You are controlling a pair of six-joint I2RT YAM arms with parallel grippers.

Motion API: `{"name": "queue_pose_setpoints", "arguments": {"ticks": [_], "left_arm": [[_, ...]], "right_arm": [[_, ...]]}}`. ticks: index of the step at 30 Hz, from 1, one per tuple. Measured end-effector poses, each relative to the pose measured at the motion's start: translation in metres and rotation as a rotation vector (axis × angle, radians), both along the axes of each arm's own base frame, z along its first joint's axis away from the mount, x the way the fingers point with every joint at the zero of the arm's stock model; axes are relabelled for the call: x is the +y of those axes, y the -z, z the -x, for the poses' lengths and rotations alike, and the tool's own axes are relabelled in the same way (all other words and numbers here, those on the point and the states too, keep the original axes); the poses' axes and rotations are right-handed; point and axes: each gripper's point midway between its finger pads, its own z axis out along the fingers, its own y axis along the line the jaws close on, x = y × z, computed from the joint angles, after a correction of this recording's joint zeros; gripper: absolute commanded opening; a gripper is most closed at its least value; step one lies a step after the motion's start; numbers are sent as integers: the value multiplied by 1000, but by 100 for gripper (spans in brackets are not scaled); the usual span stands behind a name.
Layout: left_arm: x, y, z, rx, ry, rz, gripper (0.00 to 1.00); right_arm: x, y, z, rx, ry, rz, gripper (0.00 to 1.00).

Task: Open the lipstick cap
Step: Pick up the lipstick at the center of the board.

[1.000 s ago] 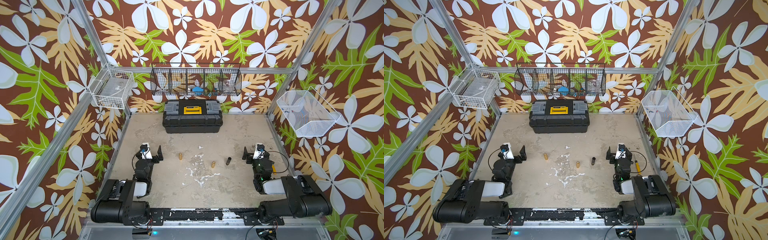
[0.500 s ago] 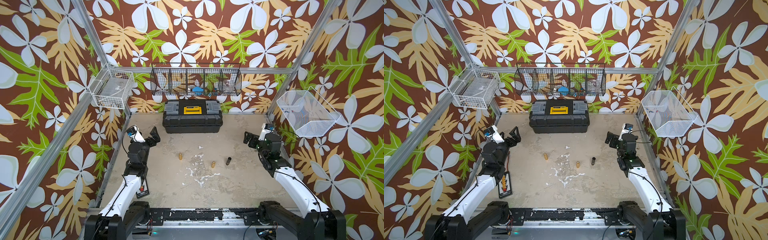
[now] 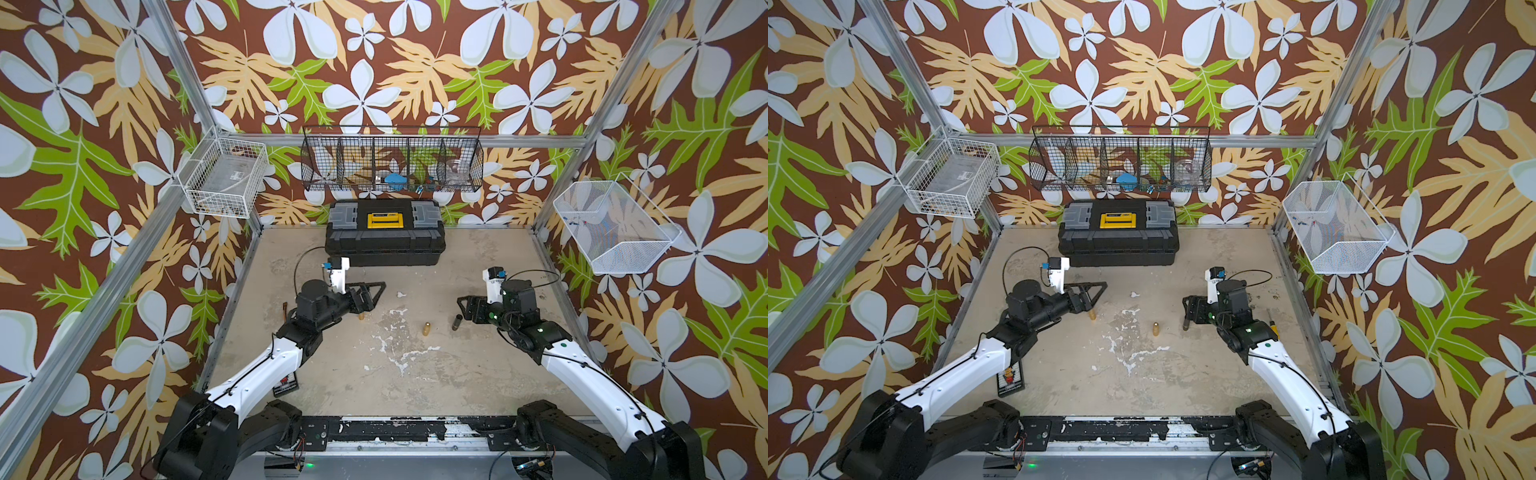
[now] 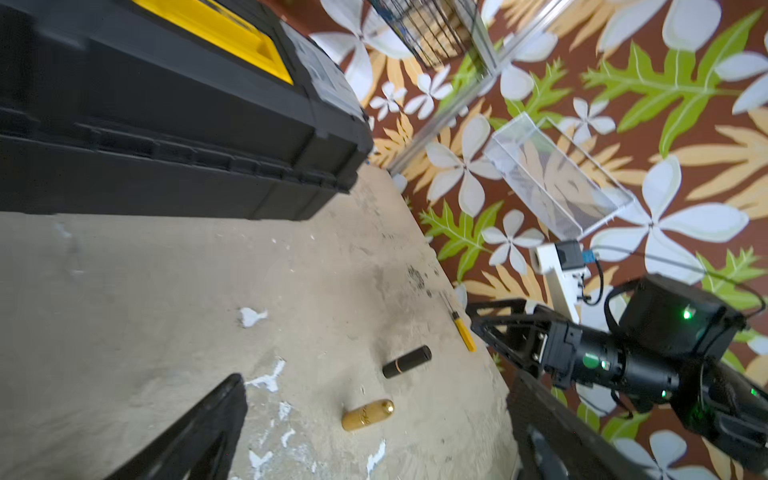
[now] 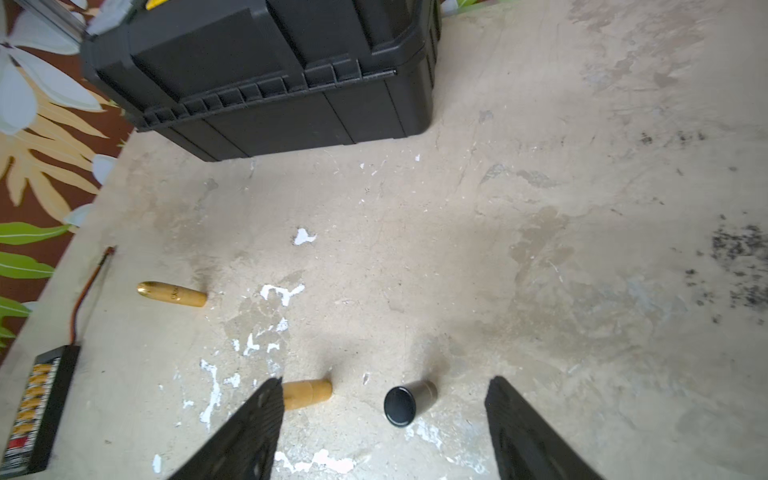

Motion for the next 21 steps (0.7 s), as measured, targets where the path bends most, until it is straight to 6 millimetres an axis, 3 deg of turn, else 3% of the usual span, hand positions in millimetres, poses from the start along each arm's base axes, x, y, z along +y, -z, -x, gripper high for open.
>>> {"name": "queue_pose_setpoints", "arguments": {"ticks": [5,7,13,21], "left_arm": [[-59,18,24,5,171,-68,100],[-72,27,30,13,206,-93,100],[-93,45,38,12,240,-151,100],[-93,45,33,-7,217,-168,100]], "right_arm": [[1,14,2,36,2,56,73],[5,19,4,54,-11,69,72],[11,41,8,118,-30,111,67],[15,65,10,190,-42,160,58]]}}
